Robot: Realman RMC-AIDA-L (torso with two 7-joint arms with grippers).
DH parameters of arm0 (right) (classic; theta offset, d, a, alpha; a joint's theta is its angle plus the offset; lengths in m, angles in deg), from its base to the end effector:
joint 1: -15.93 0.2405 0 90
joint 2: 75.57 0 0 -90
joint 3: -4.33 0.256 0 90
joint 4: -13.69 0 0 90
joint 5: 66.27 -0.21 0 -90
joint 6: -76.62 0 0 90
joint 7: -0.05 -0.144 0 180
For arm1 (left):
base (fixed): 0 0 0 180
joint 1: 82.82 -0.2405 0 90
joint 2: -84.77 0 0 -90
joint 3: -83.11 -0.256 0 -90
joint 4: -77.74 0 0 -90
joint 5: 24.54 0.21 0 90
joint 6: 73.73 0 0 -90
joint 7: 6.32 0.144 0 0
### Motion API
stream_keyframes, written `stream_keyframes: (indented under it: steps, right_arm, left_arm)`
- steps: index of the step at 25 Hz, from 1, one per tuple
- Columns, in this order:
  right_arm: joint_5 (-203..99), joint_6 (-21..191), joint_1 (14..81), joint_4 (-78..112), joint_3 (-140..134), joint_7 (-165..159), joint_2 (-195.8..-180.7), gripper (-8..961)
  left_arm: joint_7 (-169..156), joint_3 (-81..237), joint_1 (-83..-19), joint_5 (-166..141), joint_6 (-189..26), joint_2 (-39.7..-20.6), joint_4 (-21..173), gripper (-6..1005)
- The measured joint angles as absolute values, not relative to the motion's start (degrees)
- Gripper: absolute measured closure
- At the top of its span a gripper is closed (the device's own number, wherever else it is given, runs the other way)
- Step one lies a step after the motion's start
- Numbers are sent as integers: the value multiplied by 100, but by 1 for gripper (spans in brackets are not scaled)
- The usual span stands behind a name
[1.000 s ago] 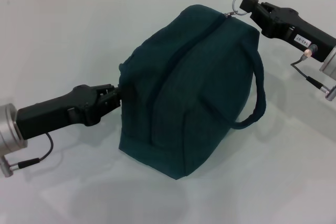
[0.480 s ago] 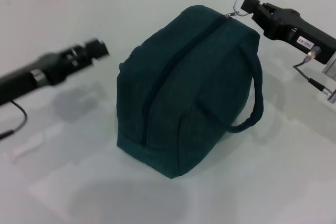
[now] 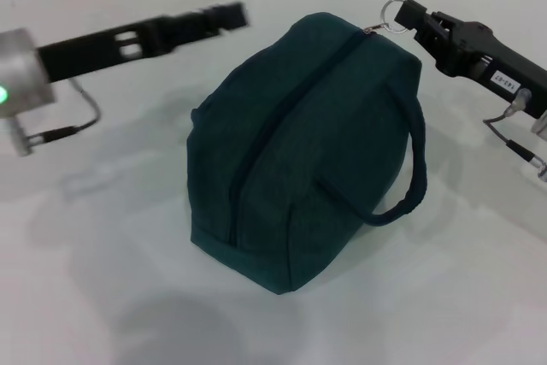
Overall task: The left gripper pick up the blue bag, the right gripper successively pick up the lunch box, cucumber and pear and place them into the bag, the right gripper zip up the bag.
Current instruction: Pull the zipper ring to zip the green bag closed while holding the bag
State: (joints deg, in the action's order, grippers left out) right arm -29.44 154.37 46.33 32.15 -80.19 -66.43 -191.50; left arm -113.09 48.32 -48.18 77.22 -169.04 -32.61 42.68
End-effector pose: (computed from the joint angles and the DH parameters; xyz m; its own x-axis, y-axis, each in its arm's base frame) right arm 0.2266 0.3535 -0.0154 0.3652 -0.2435 -0.8985 -0.6538 -0.7542 -0.0614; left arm -0.2199 0.3538 0.0348 0.3830 0.5998 0.7026 0.6731 -0.7021 0.2325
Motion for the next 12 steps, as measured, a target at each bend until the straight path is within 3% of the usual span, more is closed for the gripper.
stream_keyframes:
  steps: [2,8,12]
  right_arm:
    - [-2944,15470,4600,3212,-8019,-6642,-19157,945]
    - [-2944,15615,4524,3169,-7993,-6631,-19165,945]
    - [-2944,15661,4520,3165,-7988,-6631,-19167,945]
  left_arm:
    - [-11461,4828,-4564,8072,-16818,-3305,4255,222]
    - [-11928,4802,-3998,8833,-16379,-3442,4267,106]
    - [-12194,4537,-3957,8865,-16087,-3451,4298,133]
